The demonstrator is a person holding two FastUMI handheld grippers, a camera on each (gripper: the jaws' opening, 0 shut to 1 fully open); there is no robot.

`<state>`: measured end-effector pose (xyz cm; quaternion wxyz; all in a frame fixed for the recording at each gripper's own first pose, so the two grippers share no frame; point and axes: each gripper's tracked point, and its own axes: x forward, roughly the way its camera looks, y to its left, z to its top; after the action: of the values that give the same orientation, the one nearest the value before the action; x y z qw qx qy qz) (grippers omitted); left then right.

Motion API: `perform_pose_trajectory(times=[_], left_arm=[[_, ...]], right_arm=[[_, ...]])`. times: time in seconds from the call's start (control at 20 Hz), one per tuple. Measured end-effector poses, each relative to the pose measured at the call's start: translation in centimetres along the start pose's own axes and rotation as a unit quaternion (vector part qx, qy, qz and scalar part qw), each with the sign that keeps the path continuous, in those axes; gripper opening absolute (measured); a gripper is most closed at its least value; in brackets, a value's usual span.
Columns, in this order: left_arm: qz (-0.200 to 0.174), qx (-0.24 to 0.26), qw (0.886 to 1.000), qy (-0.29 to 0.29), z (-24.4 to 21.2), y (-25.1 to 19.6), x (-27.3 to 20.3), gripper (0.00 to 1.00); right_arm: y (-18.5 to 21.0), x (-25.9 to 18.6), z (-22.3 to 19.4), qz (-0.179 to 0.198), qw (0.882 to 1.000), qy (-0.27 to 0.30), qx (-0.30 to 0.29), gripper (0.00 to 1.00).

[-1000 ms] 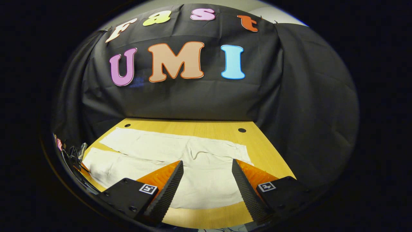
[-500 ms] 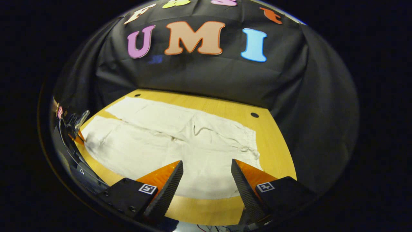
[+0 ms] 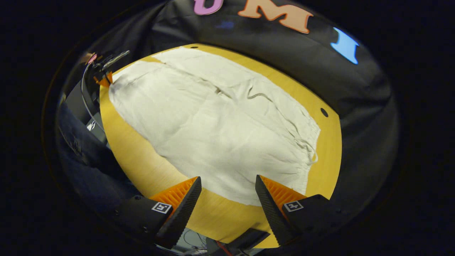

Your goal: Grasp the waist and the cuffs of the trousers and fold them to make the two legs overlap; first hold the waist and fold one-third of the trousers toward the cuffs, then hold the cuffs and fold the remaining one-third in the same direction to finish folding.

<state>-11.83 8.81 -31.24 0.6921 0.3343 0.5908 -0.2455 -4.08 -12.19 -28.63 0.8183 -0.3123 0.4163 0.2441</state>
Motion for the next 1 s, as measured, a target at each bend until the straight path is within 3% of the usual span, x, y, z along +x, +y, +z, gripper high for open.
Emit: perform_pose_trajectory(times=[0.15, 0.35, 0.5, 0.9, 1.0], left_arm=[[0.010, 0.000, 1.000, 0.000, 0.0, 0.0, 0.1, 0.00], [0.017, -0.004, 1.000, 0.003, 0.0, 0.0, 0.2, 0.00], [0.016, -0.014, 1.000, 0.002, 0.0, 0.0, 0.2, 0.00], [0.009, -0.025, 1.000, 0.002, 0.1, 0.0, 0.2, 0.00], [0.006, -0.028, 1.000, 0.003, 0.2, 0.0, 0.3, 0.00]], right_arm=[[0.8, 1.0, -1.3, 0.032, 0.998, 0.038, -0.050, 0.98], [1.3, 1.9, -2.3, 0.070, 0.993, 0.075, -0.064, 0.97], [1.2, 2.7, -2.9, 0.077, 0.990, 0.099, -0.071, 0.98], [1.8, 3.2, -3.2, 0.103, 0.983, 0.133, -0.078, 0.83], [1.8, 3.2, -3.2, 0.103, 0.981, 0.138, -0.085, 0.87]])
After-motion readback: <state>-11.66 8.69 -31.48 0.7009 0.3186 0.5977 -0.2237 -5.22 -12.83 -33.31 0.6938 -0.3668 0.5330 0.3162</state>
